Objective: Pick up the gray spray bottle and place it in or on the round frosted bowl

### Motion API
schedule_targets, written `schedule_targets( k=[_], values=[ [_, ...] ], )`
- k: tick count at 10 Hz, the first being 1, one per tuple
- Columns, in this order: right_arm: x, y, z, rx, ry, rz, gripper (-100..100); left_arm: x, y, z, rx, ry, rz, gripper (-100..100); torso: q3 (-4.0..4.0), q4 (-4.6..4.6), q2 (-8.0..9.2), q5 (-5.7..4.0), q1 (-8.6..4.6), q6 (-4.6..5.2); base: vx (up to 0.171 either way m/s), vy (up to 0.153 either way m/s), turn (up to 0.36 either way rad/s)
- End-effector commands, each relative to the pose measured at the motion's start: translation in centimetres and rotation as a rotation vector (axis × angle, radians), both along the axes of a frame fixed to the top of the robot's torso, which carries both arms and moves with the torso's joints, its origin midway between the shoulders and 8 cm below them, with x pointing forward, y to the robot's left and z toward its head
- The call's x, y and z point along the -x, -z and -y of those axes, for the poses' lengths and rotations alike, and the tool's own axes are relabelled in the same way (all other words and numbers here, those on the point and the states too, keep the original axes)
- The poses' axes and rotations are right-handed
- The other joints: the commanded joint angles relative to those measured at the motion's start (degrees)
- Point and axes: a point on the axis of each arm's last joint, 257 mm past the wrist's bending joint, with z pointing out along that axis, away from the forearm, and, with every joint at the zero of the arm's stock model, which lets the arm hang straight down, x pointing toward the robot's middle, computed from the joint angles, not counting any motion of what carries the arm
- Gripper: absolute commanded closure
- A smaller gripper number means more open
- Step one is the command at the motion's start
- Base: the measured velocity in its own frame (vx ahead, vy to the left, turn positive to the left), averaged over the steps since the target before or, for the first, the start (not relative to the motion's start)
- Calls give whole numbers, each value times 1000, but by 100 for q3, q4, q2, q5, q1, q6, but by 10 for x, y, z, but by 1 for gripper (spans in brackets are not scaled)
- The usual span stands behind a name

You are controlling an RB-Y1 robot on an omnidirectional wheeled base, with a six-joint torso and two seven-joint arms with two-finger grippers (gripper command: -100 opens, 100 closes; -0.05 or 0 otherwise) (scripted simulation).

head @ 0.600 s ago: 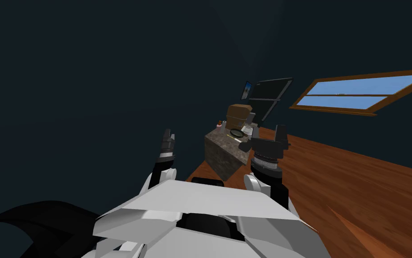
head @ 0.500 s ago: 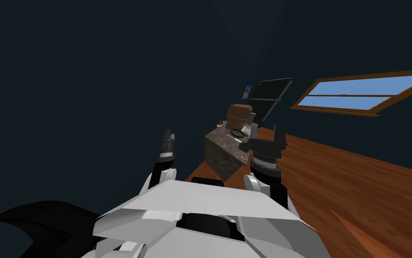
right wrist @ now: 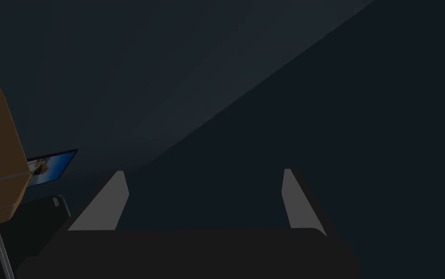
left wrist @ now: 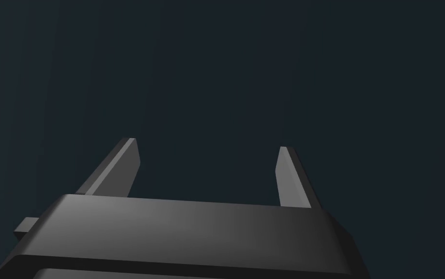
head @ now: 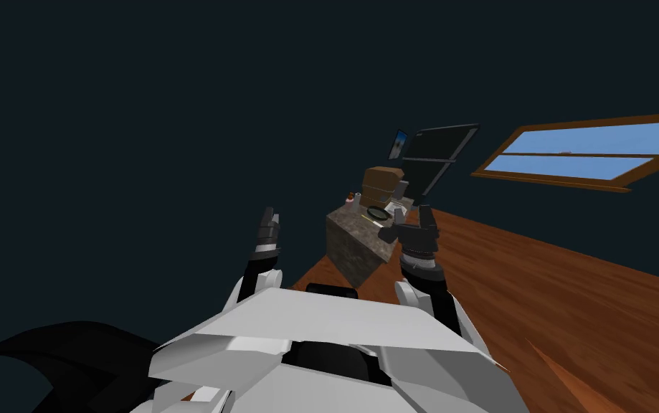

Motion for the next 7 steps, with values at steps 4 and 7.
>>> schedule_targets(
  k=[4, 7],
  values=[
    [-17, 32, -1, 173, 5, -56, -100, 0, 0, 0, 0, 0, 0, 0, 5, 2, 8, -2, -11, 1, -67, -146, 98],
    [-29, 56, 4, 295, 15, -93, -100, 0, 0, 0, 0, 0, 0, 0, 5, 2, 8, -5, -19, 1, -76, -165, 112]
  ],
)
